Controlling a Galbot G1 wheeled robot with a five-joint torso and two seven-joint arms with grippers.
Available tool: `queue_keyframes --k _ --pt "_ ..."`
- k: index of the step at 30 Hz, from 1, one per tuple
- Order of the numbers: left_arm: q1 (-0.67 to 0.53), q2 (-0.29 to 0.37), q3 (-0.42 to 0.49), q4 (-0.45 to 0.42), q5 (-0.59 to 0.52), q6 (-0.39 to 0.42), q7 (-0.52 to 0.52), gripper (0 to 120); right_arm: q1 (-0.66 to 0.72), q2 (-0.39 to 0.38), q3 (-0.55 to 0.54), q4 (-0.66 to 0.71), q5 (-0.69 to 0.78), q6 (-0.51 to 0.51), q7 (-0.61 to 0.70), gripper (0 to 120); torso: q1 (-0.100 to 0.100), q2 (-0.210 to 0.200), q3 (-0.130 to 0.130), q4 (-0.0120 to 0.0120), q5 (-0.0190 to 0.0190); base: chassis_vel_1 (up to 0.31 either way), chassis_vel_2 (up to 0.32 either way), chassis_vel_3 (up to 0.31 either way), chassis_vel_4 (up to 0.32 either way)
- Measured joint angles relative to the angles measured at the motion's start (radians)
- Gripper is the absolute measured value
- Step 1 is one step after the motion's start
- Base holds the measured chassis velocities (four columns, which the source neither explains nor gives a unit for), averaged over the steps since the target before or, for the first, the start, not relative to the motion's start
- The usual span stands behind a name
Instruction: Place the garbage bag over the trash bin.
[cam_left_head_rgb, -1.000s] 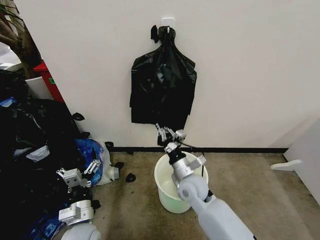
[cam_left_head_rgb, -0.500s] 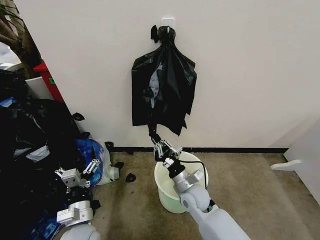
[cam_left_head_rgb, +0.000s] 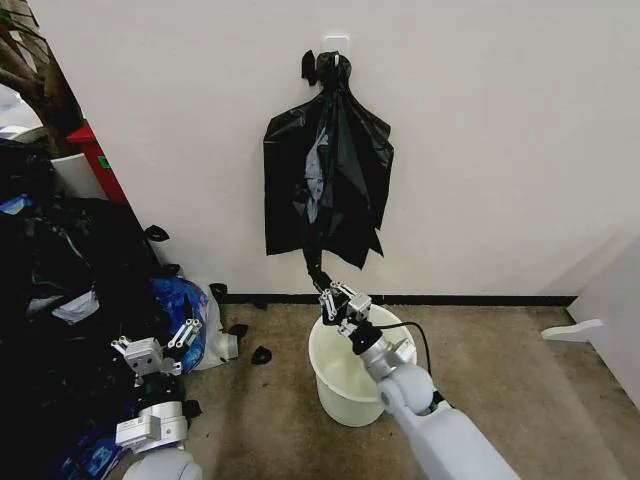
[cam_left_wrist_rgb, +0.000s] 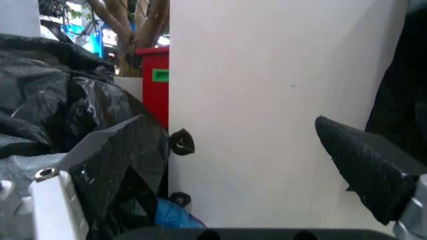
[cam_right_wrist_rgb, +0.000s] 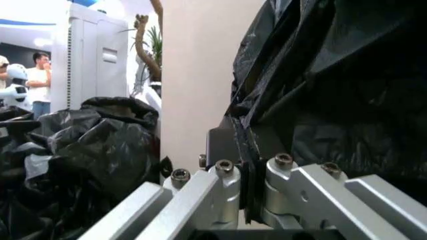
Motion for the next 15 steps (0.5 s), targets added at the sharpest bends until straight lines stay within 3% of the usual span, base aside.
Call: queue_keyframes --k 7,11,15 --pt "0.012 0.002 0.001 -0.007 0.01 -0.001 -0.001 100 -0.011 -0.008 0.041 0.081 -0.059 0.008 0.085 1 0.0 0.0 0.0 0.0002 0.0001 0.0 0.0 0.0 0.0" --pt "0.017 0.007 0.0 -0.011 0.012 -0.001 -0.001 100 -0.056 -0.048 0.127 0.148 -0.276 0.037 0.145 19 0.0 0.0 0.0 -0.0002 0.0 0.0 0.0 0.0 0.0" --pt "0.018 0.007 0.001 -0.013 0.013 -0.001 -0.001 100 -0.117 -0.086 0.154 0.205 -0.318 0.039 0.198 31 0.0 0.0 0.0 -0.0001 -0.0001 0.0 0.0 0.0 0.0"
